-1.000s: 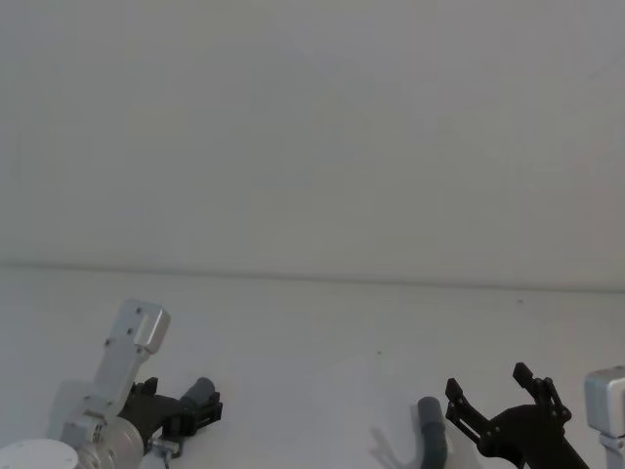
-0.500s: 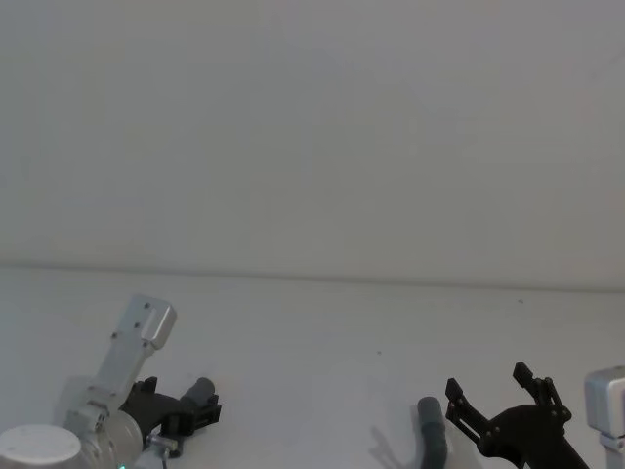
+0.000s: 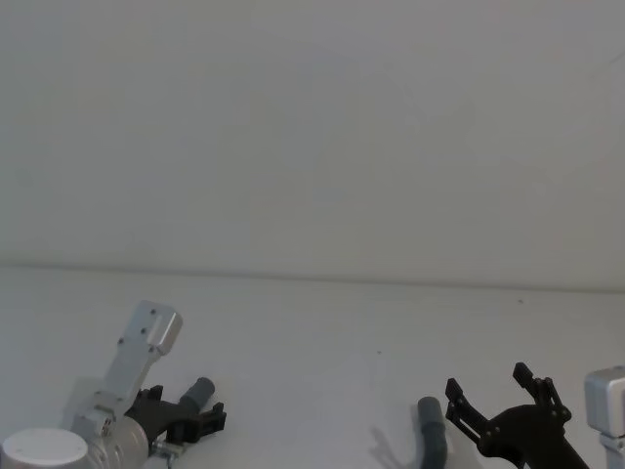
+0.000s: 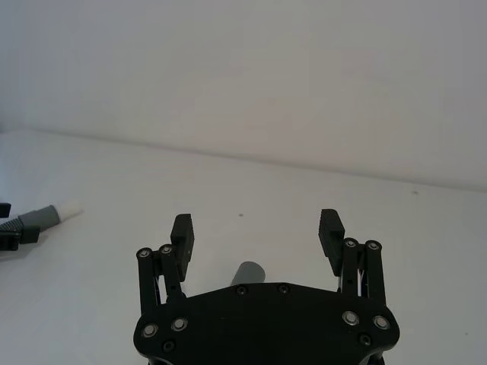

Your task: Use both hands to pick up one end of the pipe from the table, align the ends, and insert them.

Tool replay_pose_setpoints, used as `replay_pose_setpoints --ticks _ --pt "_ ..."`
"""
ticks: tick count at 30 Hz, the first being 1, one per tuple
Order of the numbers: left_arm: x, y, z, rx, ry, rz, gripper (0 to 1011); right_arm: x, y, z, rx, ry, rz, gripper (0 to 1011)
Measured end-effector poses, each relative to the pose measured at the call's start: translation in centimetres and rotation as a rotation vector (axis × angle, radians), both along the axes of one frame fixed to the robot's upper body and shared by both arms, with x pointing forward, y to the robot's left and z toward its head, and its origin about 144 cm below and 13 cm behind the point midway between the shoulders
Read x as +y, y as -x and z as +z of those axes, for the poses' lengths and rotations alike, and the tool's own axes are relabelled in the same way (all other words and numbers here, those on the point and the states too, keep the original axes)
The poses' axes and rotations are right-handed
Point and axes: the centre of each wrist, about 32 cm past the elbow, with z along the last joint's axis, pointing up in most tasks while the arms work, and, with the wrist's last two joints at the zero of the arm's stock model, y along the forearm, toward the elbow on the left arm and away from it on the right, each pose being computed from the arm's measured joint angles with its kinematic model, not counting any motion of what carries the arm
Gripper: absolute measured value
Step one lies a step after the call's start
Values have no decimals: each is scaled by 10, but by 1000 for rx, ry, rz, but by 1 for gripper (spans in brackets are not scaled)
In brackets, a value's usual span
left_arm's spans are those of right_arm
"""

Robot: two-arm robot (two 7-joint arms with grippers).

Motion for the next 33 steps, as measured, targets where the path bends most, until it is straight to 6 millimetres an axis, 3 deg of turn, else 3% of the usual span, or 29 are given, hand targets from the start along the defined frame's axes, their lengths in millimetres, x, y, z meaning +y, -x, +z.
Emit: replay_pose_setpoints --ticks 13,33 --pt "-2 1 -6 11 15 1 973 0 0 0 0 0 0 1001" --pt "-3 1 -8 12 19 1 366 0 0 0 0 0 0 1002"
